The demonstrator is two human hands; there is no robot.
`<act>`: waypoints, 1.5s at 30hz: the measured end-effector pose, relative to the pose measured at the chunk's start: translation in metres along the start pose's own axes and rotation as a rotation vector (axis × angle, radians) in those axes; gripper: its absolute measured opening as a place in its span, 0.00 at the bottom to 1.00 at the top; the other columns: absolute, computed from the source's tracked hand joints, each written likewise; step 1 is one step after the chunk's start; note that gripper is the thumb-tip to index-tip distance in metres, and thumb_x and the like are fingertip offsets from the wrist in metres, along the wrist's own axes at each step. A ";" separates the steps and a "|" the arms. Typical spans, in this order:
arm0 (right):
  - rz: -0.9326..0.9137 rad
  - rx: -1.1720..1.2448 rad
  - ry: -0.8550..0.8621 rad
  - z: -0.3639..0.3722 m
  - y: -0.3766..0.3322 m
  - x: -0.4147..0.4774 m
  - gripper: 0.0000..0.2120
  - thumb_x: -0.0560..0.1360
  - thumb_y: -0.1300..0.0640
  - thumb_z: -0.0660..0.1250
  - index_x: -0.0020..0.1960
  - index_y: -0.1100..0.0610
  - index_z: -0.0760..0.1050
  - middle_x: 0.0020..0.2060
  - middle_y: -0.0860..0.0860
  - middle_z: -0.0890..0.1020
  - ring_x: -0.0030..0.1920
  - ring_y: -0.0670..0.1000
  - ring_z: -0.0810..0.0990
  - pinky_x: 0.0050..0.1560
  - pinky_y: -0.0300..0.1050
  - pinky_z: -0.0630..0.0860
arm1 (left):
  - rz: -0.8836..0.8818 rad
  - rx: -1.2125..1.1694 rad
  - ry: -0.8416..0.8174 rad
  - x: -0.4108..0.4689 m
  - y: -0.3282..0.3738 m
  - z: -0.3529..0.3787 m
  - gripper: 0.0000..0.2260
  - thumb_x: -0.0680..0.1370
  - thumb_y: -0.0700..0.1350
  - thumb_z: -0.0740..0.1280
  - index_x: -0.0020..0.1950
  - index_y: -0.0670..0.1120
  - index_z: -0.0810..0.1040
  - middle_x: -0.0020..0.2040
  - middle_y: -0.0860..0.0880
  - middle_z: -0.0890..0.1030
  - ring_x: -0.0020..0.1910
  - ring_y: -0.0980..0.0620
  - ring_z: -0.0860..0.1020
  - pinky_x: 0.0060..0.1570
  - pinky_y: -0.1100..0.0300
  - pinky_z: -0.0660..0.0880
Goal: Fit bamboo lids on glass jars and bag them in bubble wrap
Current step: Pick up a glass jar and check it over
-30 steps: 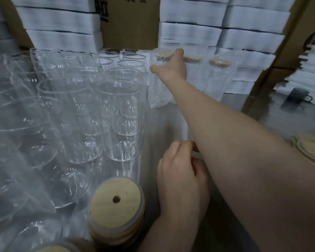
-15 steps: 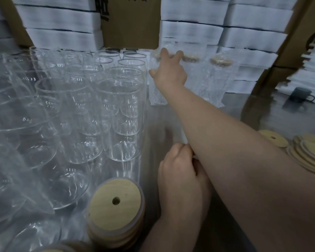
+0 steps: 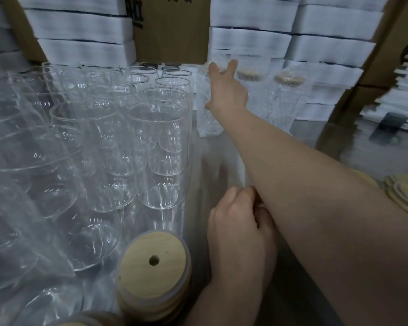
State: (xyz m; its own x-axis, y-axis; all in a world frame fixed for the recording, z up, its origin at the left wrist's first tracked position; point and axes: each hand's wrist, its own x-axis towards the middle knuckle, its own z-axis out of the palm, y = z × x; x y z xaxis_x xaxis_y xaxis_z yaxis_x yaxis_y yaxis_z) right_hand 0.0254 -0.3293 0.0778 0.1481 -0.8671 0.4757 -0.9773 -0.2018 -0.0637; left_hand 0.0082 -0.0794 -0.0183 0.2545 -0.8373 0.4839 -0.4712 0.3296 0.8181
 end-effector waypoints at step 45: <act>-0.258 0.905 -0.161 -0.088 -0.028 -0.165 0.42 0.65 0.48 0.79 0.71 0.45 0.60 0.57 0.49 0.69 0.50 0.49 0.76 0.53 0.48 0.76 | -0.245 -0.014 0.078 0.010 -0.002 0.000 0.17 0.73 0.38 0.65 0.29 0.52 0.63 0.35 0.42 0.78 0.41 0.35 0.76 0.34 0.53 0.63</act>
State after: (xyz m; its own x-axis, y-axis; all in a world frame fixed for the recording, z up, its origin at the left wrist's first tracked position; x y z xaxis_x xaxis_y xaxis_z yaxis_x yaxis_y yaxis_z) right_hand 0.0147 -0.1409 0.0786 0.4277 -0.7851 0.4479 -0.4338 -0.6130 -0.6603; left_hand 0.0117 -0.0888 -0.0151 0.4239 -0.8570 0.2929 -0.3761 0.1277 0.9177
